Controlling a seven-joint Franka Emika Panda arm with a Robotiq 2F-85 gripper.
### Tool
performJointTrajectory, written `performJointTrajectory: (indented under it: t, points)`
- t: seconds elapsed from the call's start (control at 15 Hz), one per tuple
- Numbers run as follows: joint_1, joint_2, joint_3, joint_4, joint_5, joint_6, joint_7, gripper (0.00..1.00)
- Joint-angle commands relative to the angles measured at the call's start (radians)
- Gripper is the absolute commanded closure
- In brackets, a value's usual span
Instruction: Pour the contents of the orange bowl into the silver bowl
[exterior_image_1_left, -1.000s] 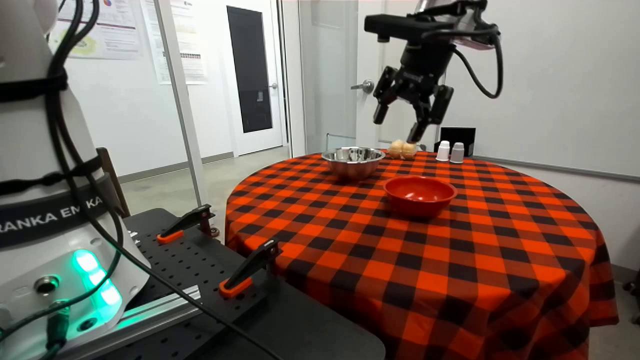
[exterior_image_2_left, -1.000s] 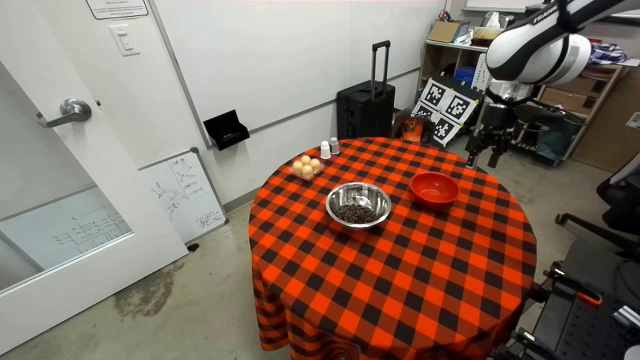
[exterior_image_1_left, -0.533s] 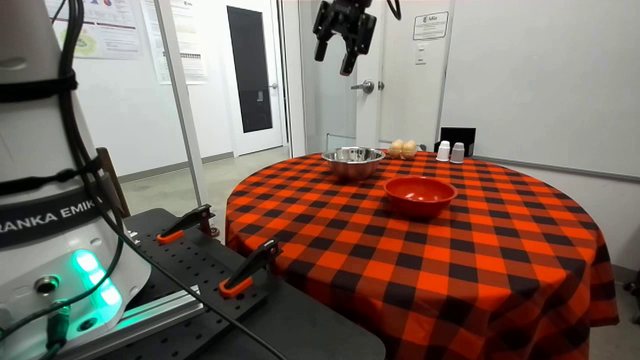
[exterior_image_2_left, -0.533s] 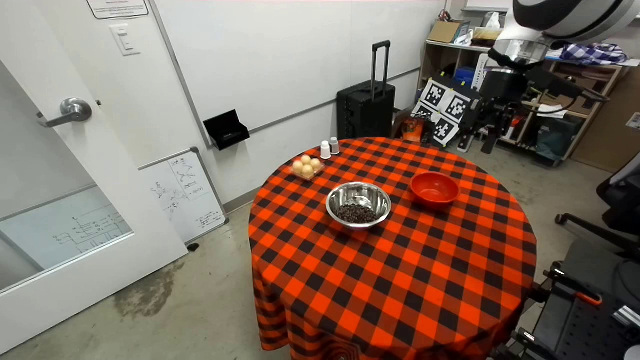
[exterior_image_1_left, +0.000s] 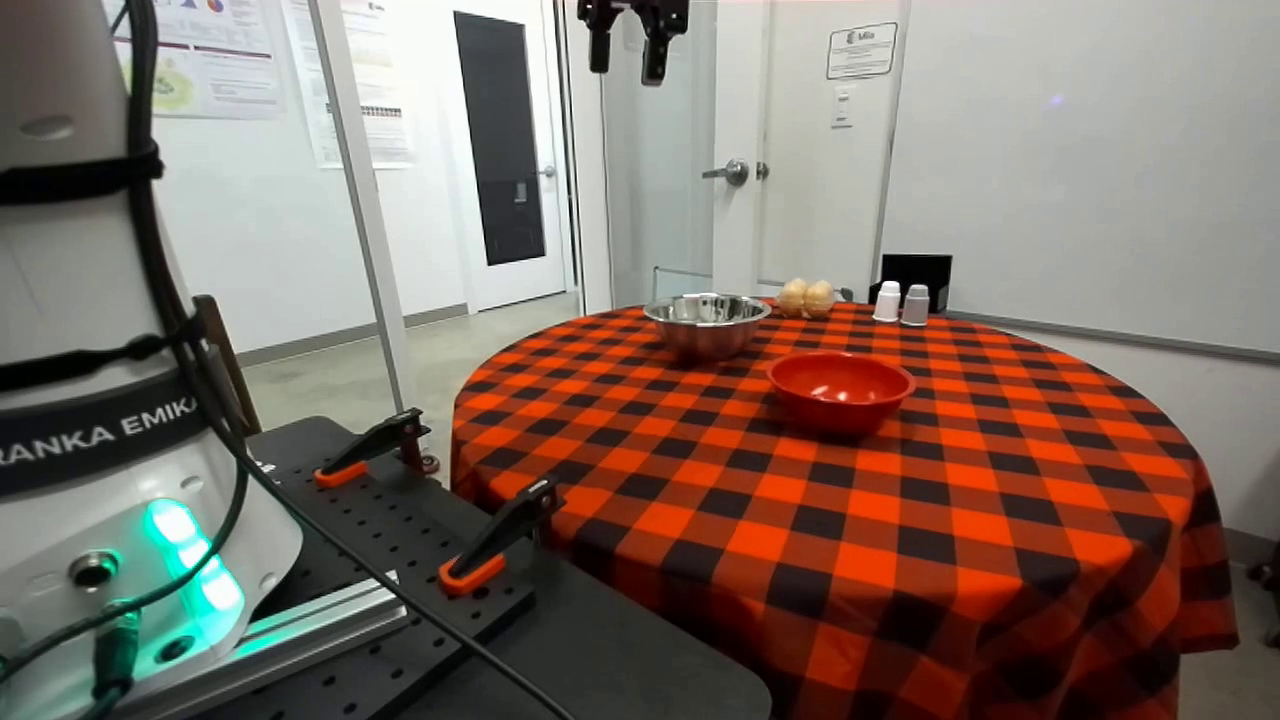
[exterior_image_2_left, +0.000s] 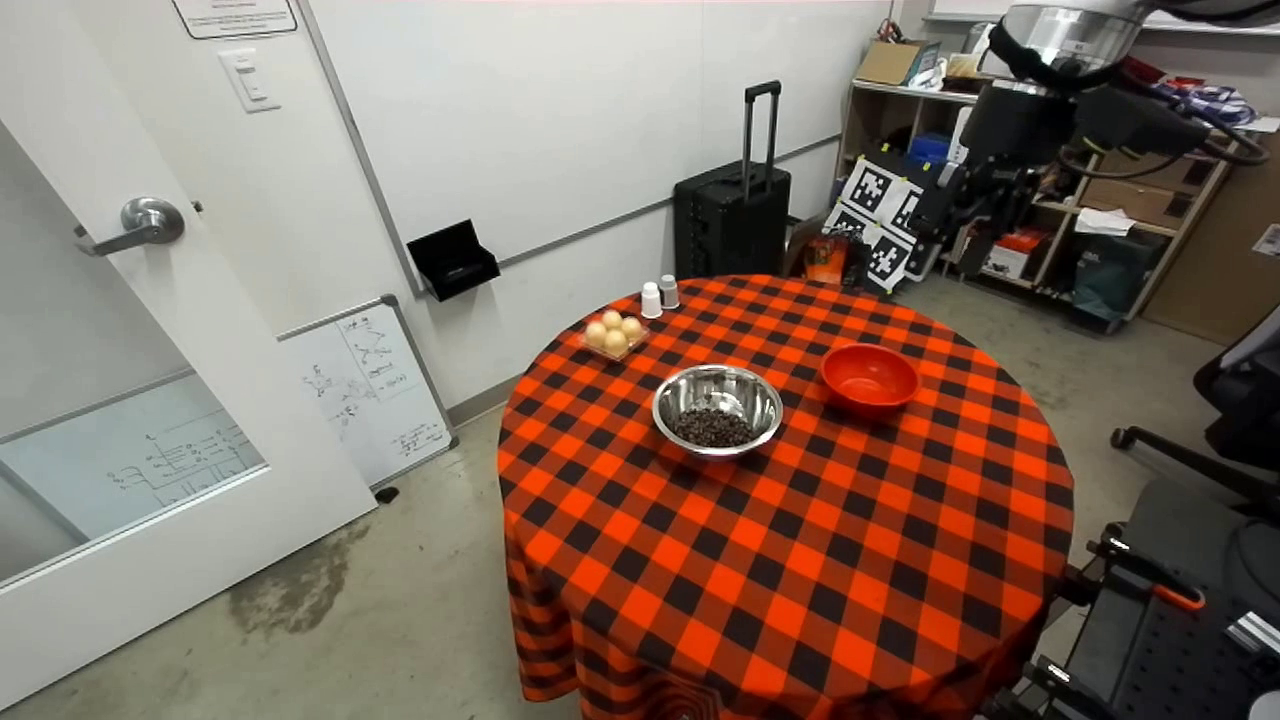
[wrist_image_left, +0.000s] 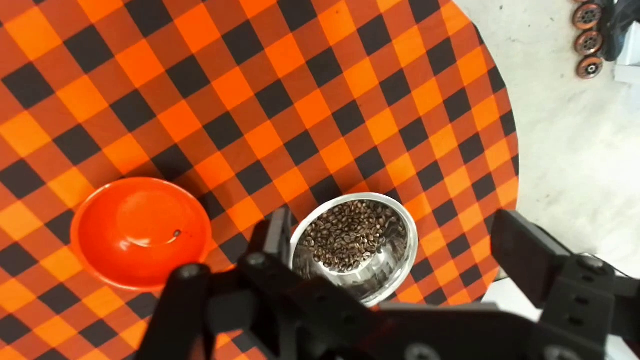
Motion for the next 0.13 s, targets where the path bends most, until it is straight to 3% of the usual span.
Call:
performJointTrajectory:
  t: [0.0, 0.07]
  points:
    - [0.017, 0.007, -0.023, 0.001, -0.007, -0.001, 0.004, 0.0]
    - [0.017, 0.012, -0.024, 0.002, -0.007, -0.001, 0.004, 0.0]
